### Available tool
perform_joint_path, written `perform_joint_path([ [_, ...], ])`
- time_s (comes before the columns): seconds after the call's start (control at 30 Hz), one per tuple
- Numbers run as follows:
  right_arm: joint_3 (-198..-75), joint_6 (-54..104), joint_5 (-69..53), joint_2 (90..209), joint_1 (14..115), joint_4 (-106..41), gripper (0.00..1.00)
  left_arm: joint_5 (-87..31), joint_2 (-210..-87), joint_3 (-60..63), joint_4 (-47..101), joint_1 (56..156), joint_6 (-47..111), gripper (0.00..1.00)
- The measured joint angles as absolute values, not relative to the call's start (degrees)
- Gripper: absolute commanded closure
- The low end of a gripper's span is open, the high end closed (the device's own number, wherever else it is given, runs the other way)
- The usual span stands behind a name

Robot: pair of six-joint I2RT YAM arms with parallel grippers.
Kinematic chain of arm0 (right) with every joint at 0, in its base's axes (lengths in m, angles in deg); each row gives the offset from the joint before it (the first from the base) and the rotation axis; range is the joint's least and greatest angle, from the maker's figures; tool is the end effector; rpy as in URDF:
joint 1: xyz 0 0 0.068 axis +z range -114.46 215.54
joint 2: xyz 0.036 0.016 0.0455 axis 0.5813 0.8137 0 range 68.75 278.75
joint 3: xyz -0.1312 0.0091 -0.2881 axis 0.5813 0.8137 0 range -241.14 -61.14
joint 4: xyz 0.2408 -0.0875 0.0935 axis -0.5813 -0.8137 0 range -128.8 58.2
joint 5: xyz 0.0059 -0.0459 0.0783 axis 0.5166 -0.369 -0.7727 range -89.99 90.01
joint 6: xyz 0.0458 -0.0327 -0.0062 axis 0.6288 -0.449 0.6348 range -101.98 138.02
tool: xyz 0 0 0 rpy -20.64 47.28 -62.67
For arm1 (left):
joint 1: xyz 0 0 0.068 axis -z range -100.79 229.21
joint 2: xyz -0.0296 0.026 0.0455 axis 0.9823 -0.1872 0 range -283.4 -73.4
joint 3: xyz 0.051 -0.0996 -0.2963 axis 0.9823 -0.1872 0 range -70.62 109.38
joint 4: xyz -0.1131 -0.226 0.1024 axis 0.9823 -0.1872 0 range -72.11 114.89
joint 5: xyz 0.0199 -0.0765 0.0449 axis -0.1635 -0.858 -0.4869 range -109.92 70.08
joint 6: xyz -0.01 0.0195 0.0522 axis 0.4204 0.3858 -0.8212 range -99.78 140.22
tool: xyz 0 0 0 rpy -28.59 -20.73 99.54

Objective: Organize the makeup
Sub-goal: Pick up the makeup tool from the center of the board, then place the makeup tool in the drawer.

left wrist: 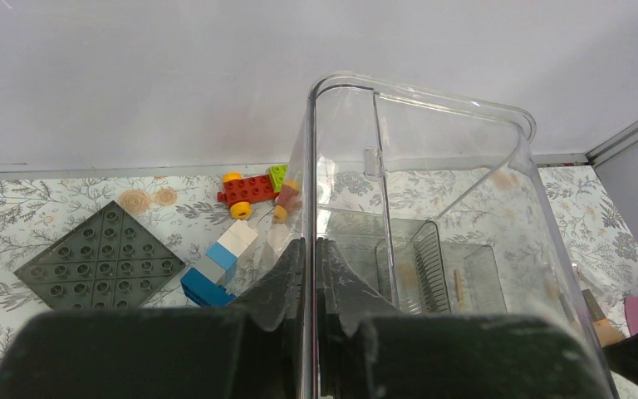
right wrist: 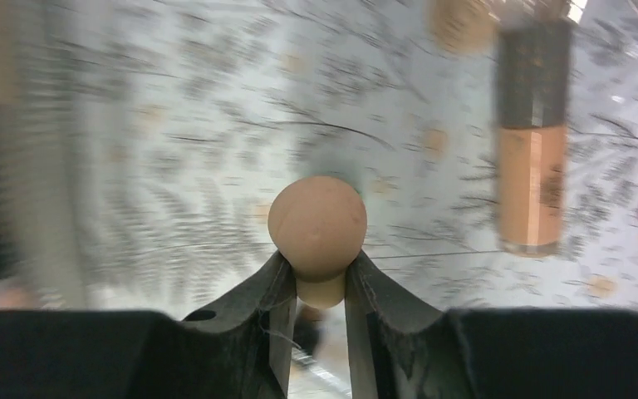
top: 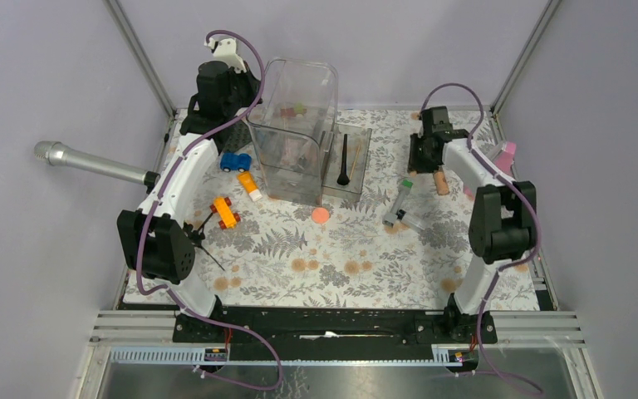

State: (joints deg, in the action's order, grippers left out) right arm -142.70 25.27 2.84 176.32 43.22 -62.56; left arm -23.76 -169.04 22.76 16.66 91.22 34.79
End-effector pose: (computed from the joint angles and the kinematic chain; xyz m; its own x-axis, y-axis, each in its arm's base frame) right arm 0.4292 0.0558 0.2544 -0.8358 0.0145 -0.5488 -0.0012 0.9996 0.0282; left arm 0.4113 -0.0901 0.4504 -0.2407 -0.2054 -0.9486 0.2184 0.9408 -0.2591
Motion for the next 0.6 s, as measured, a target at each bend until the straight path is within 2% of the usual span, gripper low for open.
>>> perform_joint_path([
  [0.1,-142.7,33.1,-5.6,171.3,44.2,-57.5,0.67,-23.8,-169.0,22.8,16.7,91.2,34.8,0.95],
  [0.23,-140.8,45.0,-17.8,167.7,46.0,-43.5,0.65,-23.8,-169.0,22.8,16.7,91.2,34.8,0.95],
  [0.4,-143.3,52.8,-23.7,172.8,50.7,-35.4,0.58,-23.8,-169.0,22.8,16.7,91.2,34.8,0.95],
  [0.6,-146.2,55.8,-25.9,179.4,54.9,-34.9,0.42,-23.8,-169.0,22.8,16.7,91.2,34.8,0.95],
])
